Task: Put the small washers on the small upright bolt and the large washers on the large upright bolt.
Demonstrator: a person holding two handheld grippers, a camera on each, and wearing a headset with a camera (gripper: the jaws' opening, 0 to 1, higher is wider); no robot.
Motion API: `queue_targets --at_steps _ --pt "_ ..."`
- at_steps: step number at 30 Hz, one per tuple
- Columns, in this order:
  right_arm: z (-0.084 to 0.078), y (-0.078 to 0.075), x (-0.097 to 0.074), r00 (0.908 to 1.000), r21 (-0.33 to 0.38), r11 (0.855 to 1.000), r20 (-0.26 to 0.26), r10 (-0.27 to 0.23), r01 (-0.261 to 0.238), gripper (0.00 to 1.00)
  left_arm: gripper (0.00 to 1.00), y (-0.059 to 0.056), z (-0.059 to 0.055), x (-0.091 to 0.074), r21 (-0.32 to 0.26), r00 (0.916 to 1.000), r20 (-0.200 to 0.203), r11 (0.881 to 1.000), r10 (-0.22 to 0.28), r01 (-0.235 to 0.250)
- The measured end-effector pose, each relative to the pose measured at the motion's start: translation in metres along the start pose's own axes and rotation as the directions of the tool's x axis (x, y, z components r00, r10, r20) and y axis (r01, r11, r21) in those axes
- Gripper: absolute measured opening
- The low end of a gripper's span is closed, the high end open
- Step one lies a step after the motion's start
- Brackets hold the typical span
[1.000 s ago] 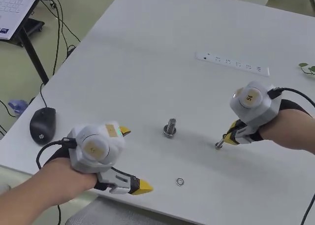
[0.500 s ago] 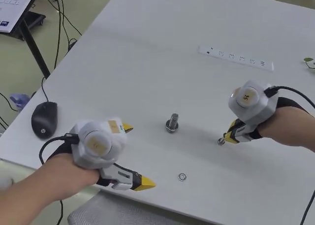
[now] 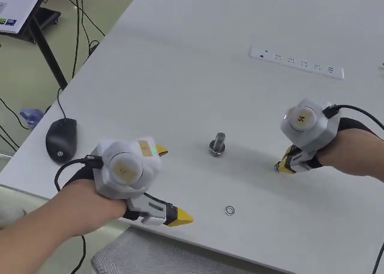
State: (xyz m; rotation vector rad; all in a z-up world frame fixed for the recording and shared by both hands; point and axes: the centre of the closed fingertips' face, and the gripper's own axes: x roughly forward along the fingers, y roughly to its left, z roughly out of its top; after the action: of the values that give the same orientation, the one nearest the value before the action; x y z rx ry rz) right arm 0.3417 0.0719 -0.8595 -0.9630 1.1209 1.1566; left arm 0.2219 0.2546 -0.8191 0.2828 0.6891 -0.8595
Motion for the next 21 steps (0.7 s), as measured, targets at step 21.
queue_targets --at_steps 21 --pt "-0.0015 0.0003 0.0032 0.9996 0.007 1.000 -0.029 0.006 -0.006 0.13 0.86 -0.0008 -0.0009 -0.0015 -0.007 0.9999 0.002 1.000 -0.013 0.013"
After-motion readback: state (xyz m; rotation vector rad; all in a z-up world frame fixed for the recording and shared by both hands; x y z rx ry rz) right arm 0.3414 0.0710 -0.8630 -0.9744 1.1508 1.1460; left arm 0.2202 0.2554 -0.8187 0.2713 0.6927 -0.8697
